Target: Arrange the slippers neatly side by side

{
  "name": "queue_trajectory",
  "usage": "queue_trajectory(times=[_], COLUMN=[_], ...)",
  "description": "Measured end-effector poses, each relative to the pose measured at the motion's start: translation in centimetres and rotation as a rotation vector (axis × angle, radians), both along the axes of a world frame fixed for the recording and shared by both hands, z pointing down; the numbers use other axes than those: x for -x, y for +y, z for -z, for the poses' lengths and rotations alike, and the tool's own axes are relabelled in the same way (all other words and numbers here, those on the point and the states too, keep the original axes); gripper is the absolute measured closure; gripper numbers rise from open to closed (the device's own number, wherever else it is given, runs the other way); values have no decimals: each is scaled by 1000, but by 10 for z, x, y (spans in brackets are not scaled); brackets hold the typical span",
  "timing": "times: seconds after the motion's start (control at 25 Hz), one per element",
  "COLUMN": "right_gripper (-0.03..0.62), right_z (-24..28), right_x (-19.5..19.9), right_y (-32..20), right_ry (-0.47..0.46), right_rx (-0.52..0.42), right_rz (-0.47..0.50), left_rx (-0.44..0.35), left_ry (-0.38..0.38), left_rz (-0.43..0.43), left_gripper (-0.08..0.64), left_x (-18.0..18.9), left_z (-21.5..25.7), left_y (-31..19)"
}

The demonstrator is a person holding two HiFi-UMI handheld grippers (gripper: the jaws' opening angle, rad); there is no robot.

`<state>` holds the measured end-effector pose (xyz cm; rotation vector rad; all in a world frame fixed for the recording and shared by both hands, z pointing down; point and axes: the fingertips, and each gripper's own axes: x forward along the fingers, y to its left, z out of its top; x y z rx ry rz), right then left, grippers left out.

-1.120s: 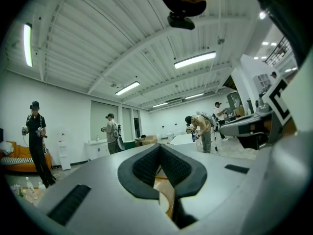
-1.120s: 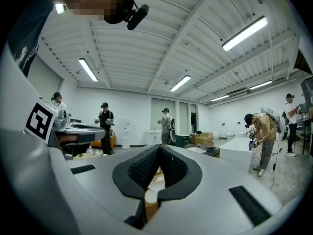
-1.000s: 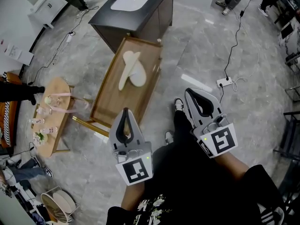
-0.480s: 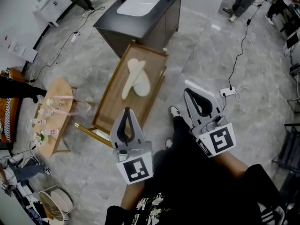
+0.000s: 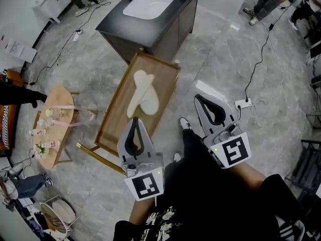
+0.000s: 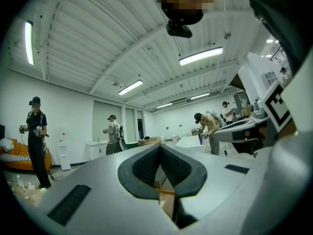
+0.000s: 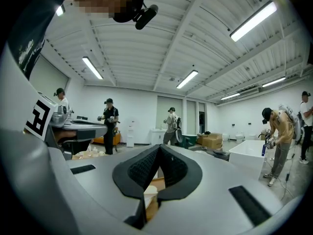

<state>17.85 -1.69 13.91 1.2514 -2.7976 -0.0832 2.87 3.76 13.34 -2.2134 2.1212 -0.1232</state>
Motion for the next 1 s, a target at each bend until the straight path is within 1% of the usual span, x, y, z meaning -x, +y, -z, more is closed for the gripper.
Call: queue_trajectory(times=[0.12,0.28,0.4,0.52,0.72,0.84,0.92,1.0], right_gripper=[594,594,594,594,594,594,594,594], right_z=[1,2,-1,-5,-12,-21,-27,-35], right_x=[4,17,22,33,64,82,93,104], right_y=[-23,-47,-66,-81,-97,-96,-93,-90], right_ry=[-5,-14,-24,-35,-38,-37,-36,-26], right_rx=[-1,-8,-2,7,20,35,45,69], right_rz=[36,112,166,232,374,448,490,516], left_rx=[1,35,60,90,114,143,180,214], left_ry=[-17,2,-22,-41,-59,-44,-46,-52], left_rz=[18,66,122,189,319,391,422,417], left_gripper=[560,560,560,560,560,561,561,561], left_x=[0,2,1,8,22,26,31,37], left_z=[2,-3,-7,-11,-16,-24,-32,-39], left_y=[-18,-36,-45,-50,-49,-41,-32,-27])
